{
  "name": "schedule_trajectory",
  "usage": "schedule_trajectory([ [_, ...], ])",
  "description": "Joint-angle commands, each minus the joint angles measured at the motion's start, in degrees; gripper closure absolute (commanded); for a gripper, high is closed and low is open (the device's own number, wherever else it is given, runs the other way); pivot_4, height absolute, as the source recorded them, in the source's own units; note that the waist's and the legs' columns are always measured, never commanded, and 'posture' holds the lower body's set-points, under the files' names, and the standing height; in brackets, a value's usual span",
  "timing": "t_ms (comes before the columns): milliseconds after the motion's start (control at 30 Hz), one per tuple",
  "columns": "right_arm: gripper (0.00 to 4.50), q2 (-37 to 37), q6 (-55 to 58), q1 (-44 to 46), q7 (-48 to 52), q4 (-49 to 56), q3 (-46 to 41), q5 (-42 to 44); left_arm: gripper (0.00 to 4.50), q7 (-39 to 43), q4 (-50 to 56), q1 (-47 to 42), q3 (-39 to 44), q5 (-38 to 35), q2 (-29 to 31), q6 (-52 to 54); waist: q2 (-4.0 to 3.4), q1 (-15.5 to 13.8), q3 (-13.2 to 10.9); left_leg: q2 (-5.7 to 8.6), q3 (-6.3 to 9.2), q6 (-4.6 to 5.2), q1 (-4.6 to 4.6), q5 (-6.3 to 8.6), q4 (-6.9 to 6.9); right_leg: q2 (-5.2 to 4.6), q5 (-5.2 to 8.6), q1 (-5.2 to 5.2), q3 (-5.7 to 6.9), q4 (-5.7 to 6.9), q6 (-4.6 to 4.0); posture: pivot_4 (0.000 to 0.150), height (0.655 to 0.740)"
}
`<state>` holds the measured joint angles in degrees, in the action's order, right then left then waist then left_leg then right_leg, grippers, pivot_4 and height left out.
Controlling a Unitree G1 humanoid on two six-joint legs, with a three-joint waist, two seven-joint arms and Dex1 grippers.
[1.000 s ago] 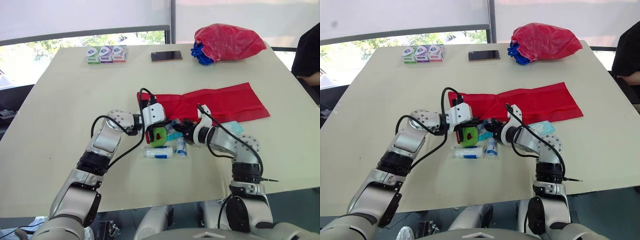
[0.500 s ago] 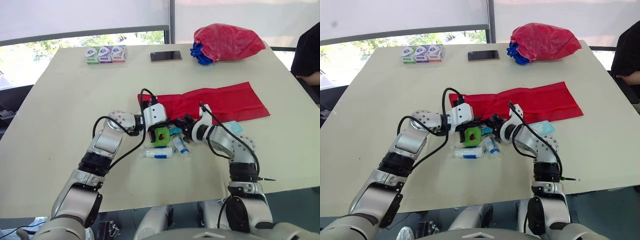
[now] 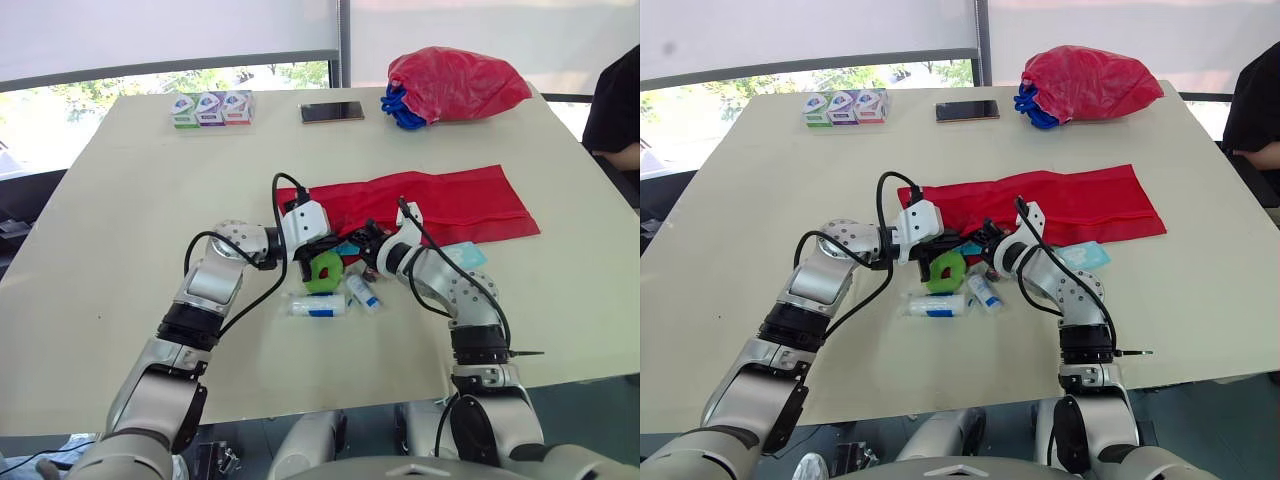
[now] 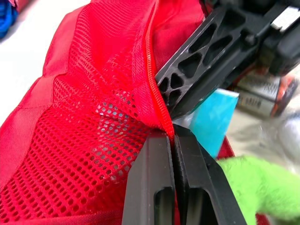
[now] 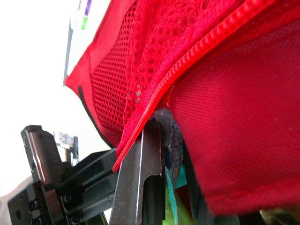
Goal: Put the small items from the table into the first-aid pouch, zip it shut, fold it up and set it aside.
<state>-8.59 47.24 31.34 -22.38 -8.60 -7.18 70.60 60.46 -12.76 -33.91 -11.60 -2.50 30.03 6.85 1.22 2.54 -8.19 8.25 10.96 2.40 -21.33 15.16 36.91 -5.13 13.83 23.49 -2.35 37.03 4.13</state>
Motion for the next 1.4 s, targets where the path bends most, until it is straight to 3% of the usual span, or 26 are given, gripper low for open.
schedule_trajectory([
  [33, 4.46, -7.62, -5.63, 4.03, 2.37, 1.02, -1.74, 0.0, 4.43, 3.86, 3.65, 1.26, -1.46, -2.89, -0.66, 0.95, 0.0, 0.02, 0.0, 0.0, 0.0, 0.0, 0.0, 0.0, 0.0, 0.0, 0.0, 0.01, 0.0, 0.0, 0.0, 0.15, 0.74],
  [367, 4.46, -5.5, -6.45, 3.76, 3.16, -1.01, 0.47, -1.35, 4.43, 0.19, -2.34, -0.24, -0.52, 0.52, -0.75, -3.15, -0.01, -0.02, 0.02, 0.0, 0.0, 0.0, 0.0, 0.0, 0.0, 0.01, 0.0, 0.0, 0.0, 0.01, 0.0, 0.15, 0.74],
  [433, 3.45, -4.02, -4.87, 2.92, 2.98, 0.1, 1.48, -2.19, 4.5, -0.39, -5.03, -1.41, 0.14, 0.9, -0.46, -4.52, -0.01, -0.02, 0.02, 0.0, 0.0, 0.0, 0.0, 0.0, 0.01, 0.01, 0.0, 0.0, 0.0, 0.01, 0.0, 0.15, 0.74],
  [467, 3.26, -3.63, -3.81, 2.5, 2.85, 0.82, 1.7, -1.76, 4.5, -0.65, -6.43, -2.07, 0.4, 1.03, -0.39, -5.23, -0.01, -0.02, 0.02, 0.0, 0.0, 0.0, 0.0, 0.0, 0.01, 0.01, 0.0, 0.01, 0.0, 0.02, 0.0, 0.15, 0.74],
  [633, 0.89, -1.24, 1.74, 1.03, 2.05, 4.62, 2.78, -1.24, 4.5, -0.79, -11.84, -5.04, 1.16, 0.7, -0.63, -7.68, 0.0, -0.01, 0.08, 0.0, 0.0, 0.0, 0.0, 0.0, 0.01, 0.0, 0.0, 0.01, 0.01, 0.01, 0.0, 0.15, 0.74],
  [933, 0.89, 2.73, 9.42, 0.15, 2.92, 10.28, 2.11, -1.49, 4.5, 3.27, -16.97, -7.53, 2.53, -2.87, -1.72, -8.58, -0.02, -0.07, 0.09, 0.0, -0.01, 0.0, 0.0, 0.0, 0.0, -0.02, 0.0, 0.04, 0.01, 0.03, 0.0, 0.15, 0.74],
  [1033, 1.69, 6.02, 10.9, 0.15, 5.82, 12.68, 3.61, -4.1, 4.5, 6.09, -20.74, -9.11, 4.06, -5.17, -2.37, -10.28, -0.02, -0.08, 0.09, 0.0, -0.02, 0.0, -0.01, 0.0, 0.02, -0.02, 0.0, 0.05, 0.02, 0.02, 0.0, 0.15, 0.74],
  [1200, 4.31, 10.51, 13.12, 0.37, 10.58, 16.01, 6.86, -8.59, 4.5, 9.28, -28.84, -12.62, 3.64, -3.93, -2.16, -15.1, 0.0, -0.03, 0.1, 0.0, -0.01, 0.0, -0.05, 0.0, 0.05, -0.02, 0.0, 0.07, 0.03, 0.03, 0.0, 0.15, 0.74],
  [1400, 4.47, 11.45, 14.3, -0.11, 13.53, 16.58, 8.83, -13.19, 4.5, 12.12, -35.1, -16.04, 3.84, -4.1, -3.47, -18.94, 0.01, -0.02, 0.11, 0.0, 0.08, 0.01, -0.31, 0.0, 0.26, -0.04, 0.0, 0.15, 0.16, 0.04, 0.0, 0.15, 0.74],
])
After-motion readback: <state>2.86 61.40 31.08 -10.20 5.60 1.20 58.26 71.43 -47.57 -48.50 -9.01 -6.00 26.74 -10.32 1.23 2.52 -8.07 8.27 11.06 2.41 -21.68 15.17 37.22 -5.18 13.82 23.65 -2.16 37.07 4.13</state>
